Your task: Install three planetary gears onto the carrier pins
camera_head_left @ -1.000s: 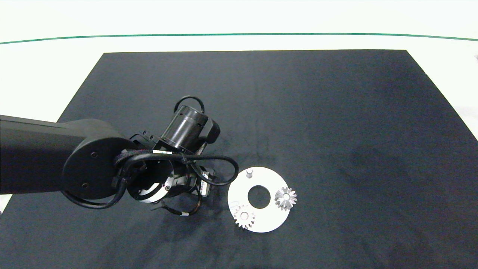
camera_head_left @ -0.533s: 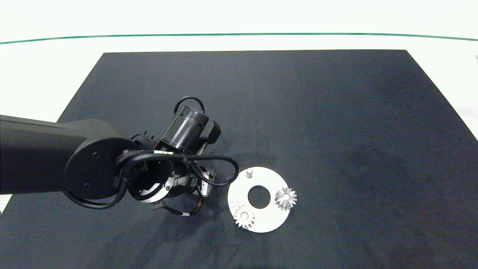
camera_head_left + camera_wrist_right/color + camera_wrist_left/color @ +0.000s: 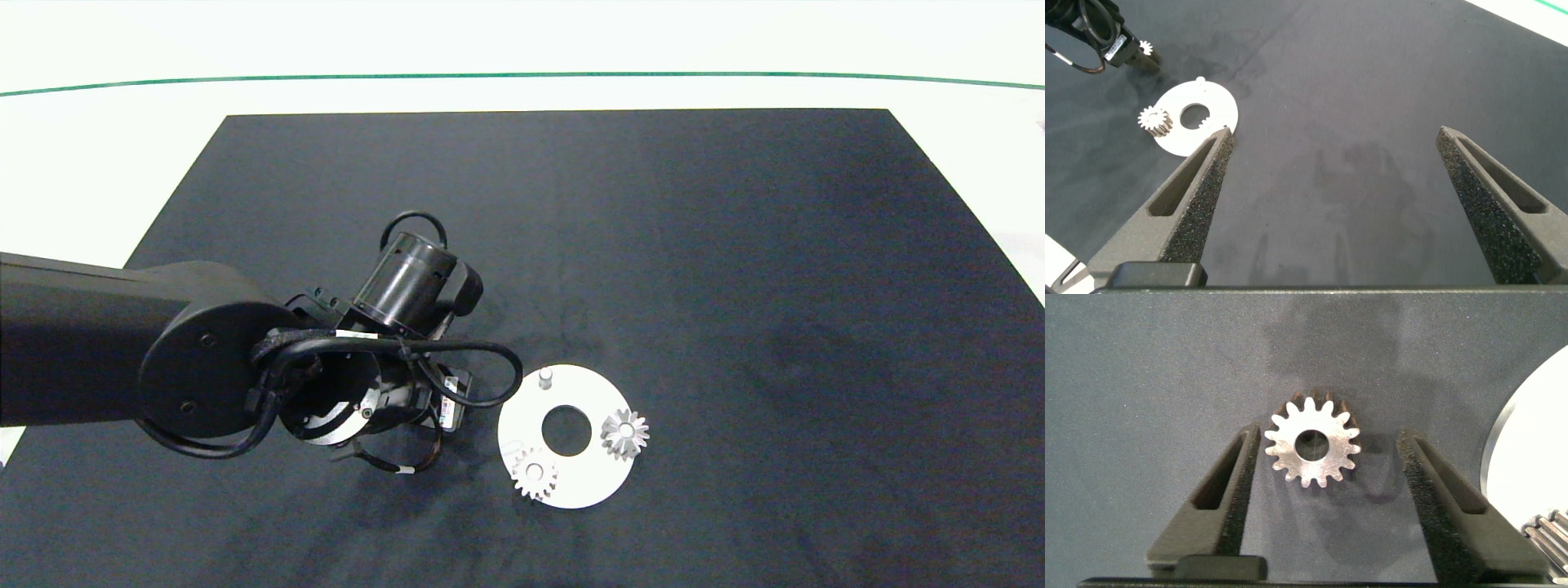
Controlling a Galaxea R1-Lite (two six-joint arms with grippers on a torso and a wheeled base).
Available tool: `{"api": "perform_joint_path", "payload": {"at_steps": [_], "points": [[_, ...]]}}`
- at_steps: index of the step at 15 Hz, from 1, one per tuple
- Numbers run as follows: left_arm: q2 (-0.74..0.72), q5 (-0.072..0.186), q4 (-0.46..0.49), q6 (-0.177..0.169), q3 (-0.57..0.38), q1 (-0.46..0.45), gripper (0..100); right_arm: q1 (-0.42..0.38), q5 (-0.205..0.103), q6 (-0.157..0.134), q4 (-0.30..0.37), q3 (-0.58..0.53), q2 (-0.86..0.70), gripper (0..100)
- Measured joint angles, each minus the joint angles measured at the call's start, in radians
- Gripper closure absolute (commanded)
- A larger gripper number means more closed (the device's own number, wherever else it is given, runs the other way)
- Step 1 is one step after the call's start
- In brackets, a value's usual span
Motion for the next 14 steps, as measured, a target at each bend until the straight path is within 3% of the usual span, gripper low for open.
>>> {"api": "perform_joint_path", "payload": {"at_steps": [14], "points": [[-0.017,-0.015,-0.006,0.000,-0.002,-0.010,67,0.001,0.000,0.000,0.001,0.003,0.001,0]]}}
